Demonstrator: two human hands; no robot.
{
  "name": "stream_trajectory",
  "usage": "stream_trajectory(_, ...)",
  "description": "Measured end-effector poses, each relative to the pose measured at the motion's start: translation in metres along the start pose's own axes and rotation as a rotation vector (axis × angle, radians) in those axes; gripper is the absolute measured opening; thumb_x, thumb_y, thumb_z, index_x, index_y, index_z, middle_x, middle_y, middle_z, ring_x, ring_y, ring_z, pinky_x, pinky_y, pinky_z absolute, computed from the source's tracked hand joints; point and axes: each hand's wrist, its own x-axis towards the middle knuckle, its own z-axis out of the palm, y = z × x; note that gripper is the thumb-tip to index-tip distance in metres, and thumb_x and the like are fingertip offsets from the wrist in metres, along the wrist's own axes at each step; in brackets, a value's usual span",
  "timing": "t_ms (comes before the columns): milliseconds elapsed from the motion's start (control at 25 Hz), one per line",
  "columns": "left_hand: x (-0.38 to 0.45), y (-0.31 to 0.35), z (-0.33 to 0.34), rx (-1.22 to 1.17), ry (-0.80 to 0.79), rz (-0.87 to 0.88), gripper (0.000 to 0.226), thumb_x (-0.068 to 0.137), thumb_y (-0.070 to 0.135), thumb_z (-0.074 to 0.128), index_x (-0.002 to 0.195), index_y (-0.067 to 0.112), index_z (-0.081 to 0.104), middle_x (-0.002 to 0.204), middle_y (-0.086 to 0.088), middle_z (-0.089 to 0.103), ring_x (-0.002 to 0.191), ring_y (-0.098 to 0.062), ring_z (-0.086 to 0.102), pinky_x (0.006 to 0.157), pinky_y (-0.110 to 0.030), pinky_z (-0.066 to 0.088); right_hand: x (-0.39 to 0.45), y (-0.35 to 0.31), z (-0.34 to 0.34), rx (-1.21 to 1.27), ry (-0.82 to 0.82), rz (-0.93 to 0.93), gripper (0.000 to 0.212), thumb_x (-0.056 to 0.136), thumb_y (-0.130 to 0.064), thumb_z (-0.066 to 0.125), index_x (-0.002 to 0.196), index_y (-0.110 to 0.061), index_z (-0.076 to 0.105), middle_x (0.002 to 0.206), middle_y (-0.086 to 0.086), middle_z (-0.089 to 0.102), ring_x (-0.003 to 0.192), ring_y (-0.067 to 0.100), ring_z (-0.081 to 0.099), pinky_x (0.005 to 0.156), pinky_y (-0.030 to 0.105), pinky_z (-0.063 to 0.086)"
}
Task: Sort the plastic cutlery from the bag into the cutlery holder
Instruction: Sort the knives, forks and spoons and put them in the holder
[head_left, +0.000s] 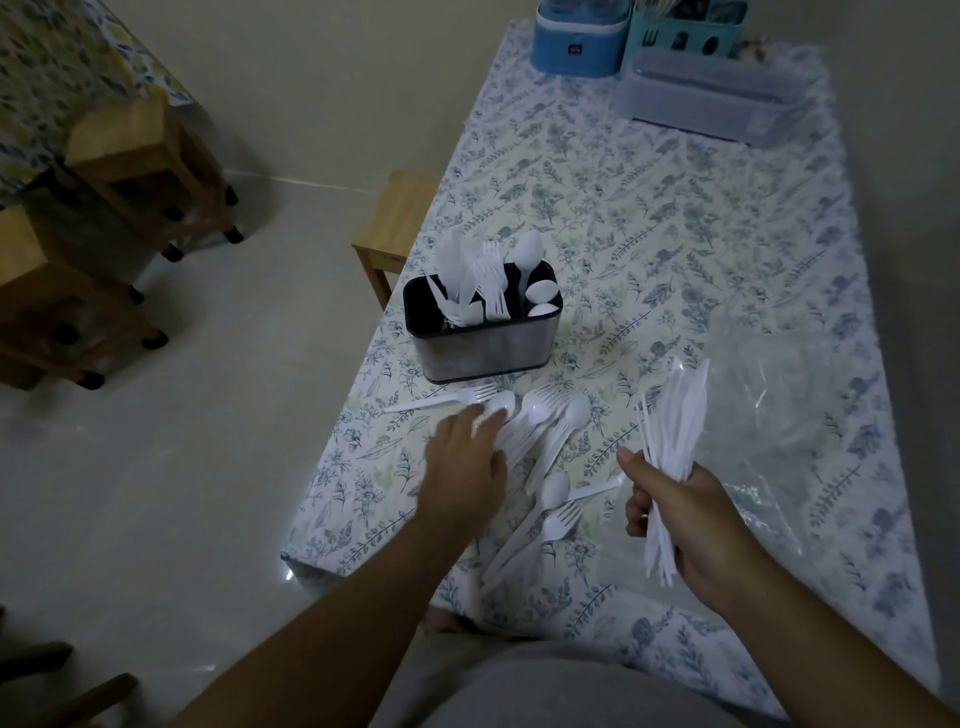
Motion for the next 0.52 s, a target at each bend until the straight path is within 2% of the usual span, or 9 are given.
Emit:
stream_trajectory(80,0.003,0.008,0.008,0.09,-0.2,0.116,0.056,0.102,0.033,0.042,0.155,0.026,0.026,0.163,-0.002,0.024,0.149,-0.025,0.02,0.12,-0.047,0.02,0.0,0.0,-0.002,-0.015,0.02,-0.001,0.022,0.089,-0.027,0.076,0.088,-0.01,0.063,0.053,-0.001,0.048,0.054,0.02,0.049,0.057,0.036,0.048)
stream_trajectory(120,0.004,0.011,0.014,0.14,-0.264,0.092,0.06,0.103,0.041,0.036,0.158,0.026,0.016,0.166,-0.004,0.012,0.152,-0.028,0.01,0.122,-0.05,0.015,0.0,0.0,-0.003,-0.02,0.025,0.001,0.022,0.089,-0.028,0.076,0.09,-0.009,0.064,0.053,-0.001,0.048,0.055,0.02,0.049,0.057,0.036,0.048)
stream_trajectory(200,0.002,0.012,0.022,0.185,-0.279,-0.04,0.073,0.098,0.056,0.03,0.159,0.024,0.003,0.167,-0.008,-0.004,0.153,-0.032,-0.006,0.123,-0.052,0.005,0.0,0.001,-0.005,-0.021,0.036,0.009,0.022,0.089,-0.028,0.076,0.09,-0.009,0.064,0.054,0.0,0.049,0.056,0.021,0.05,0.057,0.036,0.048)
stream_trajectory(240,0.0,0.014,0.024,0.188,-0.258,-0.08,0.079,0.096,0.06,0.03,0.158,0.023,0.001,0.166,-0.009,-0.008,0.152,-0.032,-0.01,0.122,-0.052,0.001,0.0,0.002,-0.006,-0.022,0.043,0.012,0.022,0.089,-0.028,0.076,0.089,-0.009,0.064,0.054,0.0,0.049,0.056,0.021,0.05,0.056,0.035,0.048)
stream_trajectory(320,-0.003,0.017,0.028,0.184,-0.239,-0.044,0.082,0.095,0.064,0.029,0.159,0.022,-0.002,0.166,-0.007,-0.013,0.152,-0.03,-0.015,0.122,-0.054,-0.001,-0.001,0.002,-0.009,-0.021,0.056,0.011,0.022,0.089,-0.027,0.076,0.089,-0.009,0.064,0.054,0.001,0.05,0.055,0.021,0.05,0.055,0.035,0.047)
stream_trajectory(400,-0.008,0.022,0.03,0.186,-0.307,0.076,0.08,0.096,0.065,0.027,0.158,0.026,-0.005,0.165,-0.005,-0.016,0.151,-0.029,-0.019,0.122,-0.057,0.001,-0.001,0.003,-0.011,-0.02,0.068,0.008,0.022,0.09,-0.027,0.075,0.09,-0.008,0.064,0.052,0.0,0.05,0.054,0.021,0.048,0.054,0.034,0.046)
stream_trajectory(520,-0.016,0.03,0.032,0.222,-0.436,0.179,0.077,0.093,0.071,0.026,0.156,0.04,-0.003,0.164,-0.003,-0.019,0.147,-0.033,-0.027,0.117,-0.063,-0.009,0.001,0.005,-0.015,-0.052,0.093,-0.011,0.024,0.09,-0.029,0.075,0.088,-0.008,0.064,0.049,-0.001,0.051,0.053,0.02,0.048,0.057,0.036,0.045)
